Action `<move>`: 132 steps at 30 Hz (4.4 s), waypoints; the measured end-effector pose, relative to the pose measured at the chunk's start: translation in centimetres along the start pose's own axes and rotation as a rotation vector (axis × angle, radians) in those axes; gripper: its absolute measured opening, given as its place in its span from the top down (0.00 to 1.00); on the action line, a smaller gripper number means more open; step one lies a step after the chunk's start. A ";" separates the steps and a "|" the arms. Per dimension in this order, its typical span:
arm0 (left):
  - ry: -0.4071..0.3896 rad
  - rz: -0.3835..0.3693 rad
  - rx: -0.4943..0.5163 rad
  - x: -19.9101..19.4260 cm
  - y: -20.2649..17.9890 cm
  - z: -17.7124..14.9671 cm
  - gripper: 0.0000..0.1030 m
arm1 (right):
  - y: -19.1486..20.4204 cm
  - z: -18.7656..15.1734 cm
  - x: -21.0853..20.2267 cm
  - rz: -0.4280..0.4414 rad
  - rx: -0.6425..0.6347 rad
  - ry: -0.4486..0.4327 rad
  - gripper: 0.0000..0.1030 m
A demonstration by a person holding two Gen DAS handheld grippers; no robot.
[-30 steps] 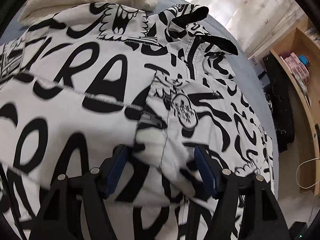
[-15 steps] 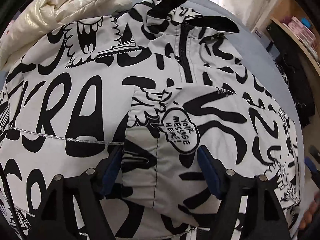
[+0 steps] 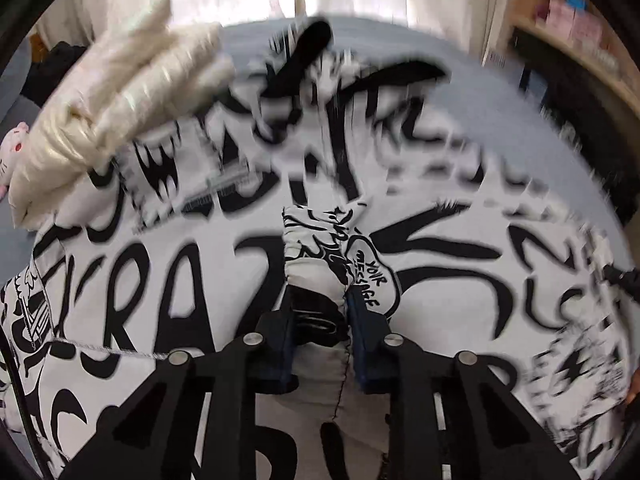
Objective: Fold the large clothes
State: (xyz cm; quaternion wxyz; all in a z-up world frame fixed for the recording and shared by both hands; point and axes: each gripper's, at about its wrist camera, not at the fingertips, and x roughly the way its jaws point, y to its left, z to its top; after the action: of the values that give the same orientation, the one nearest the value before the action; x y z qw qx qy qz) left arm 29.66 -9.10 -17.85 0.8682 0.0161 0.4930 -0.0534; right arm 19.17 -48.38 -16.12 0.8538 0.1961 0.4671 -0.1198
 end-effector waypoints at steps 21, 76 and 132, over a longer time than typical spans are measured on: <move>-0.039 -0.109 -0.032 -4.9 -2.0 -3.6 0.69 | 14.1 -10.2 -6.2 0.151 -0.242 0.039 0.67; -0.034 -0.068 0.013 -15.3 -1.0 -13.2 0.40 | 8.6 -19.0 -15.2 0.114 -0.102 -0.038 0.63; -0.189 -0.174 -0.895 -13.3 51.7 -25.6 0.35 | 51.7 -33.9 -13.7 0.317 -0.856 -0.147 0.63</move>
State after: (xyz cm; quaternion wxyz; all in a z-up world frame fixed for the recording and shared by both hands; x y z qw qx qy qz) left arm 6.67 45.35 -20.88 0.8233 -0.4063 0.3859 0.0907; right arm 6.48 13.29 -9.50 0.8965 -0.1143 0.3771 0.2025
